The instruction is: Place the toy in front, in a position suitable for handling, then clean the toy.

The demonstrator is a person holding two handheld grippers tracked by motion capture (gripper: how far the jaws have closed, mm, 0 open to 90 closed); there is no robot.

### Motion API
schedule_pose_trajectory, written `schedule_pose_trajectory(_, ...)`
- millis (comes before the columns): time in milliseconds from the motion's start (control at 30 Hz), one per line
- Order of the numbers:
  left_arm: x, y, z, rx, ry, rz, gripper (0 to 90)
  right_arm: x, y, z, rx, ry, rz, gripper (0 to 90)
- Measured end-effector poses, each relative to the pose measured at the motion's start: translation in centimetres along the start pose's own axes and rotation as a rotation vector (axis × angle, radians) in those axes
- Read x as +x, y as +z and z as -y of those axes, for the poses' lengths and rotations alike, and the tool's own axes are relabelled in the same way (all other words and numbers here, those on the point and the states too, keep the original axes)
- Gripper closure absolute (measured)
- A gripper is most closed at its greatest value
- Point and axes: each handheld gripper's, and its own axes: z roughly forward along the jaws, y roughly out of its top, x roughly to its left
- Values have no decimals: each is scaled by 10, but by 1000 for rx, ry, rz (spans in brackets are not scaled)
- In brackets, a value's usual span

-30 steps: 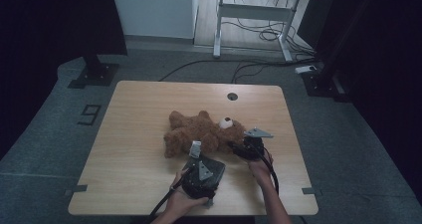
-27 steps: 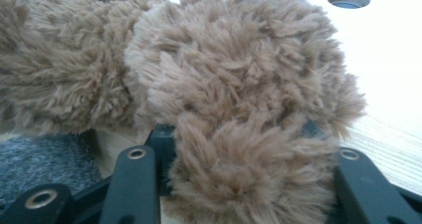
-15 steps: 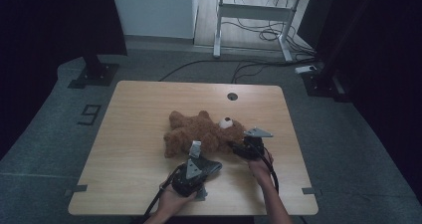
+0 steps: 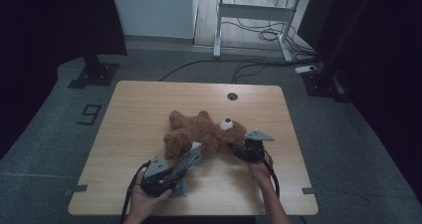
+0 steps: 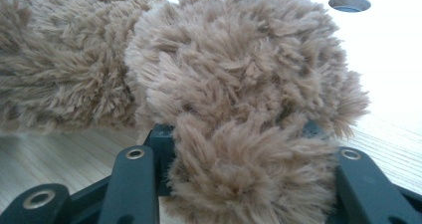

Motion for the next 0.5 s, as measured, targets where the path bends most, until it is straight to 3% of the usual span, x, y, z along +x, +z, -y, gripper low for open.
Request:
schedule_pose_trajectory(300,15,-32,-6,-83,-49,-23,722,0,-2,6,-24,-9,-6,510)
schedule_pose_trajectory(500,16,-42,-10,-93,-43,-23,721,-1,-2,9,-38,-3,-13,500)
